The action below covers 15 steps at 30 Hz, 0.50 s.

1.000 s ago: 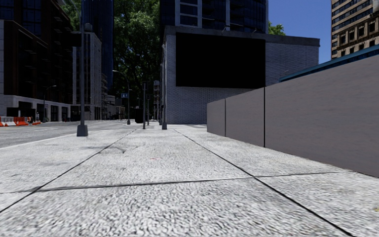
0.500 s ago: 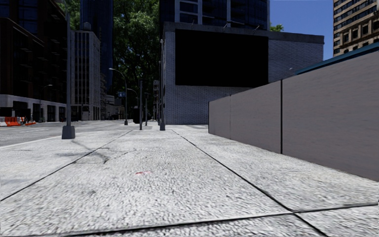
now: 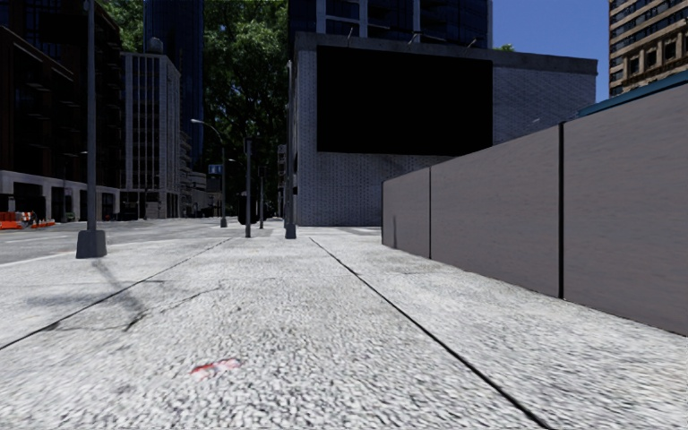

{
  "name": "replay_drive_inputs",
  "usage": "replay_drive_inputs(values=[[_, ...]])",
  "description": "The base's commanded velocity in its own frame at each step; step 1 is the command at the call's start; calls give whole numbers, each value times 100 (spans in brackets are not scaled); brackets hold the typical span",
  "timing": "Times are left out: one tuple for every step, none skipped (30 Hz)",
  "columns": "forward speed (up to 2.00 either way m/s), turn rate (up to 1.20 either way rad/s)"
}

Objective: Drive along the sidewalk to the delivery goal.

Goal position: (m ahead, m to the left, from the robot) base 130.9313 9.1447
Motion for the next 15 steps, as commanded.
replay_drive_inputs(values=[[194,0],[194,0],[195,0],[195,0],[195,0],[195,0],[195,0],[195,0],[195,0],[195,0],[195,0],[195,0],[195,0],[195,0],[195,0]])
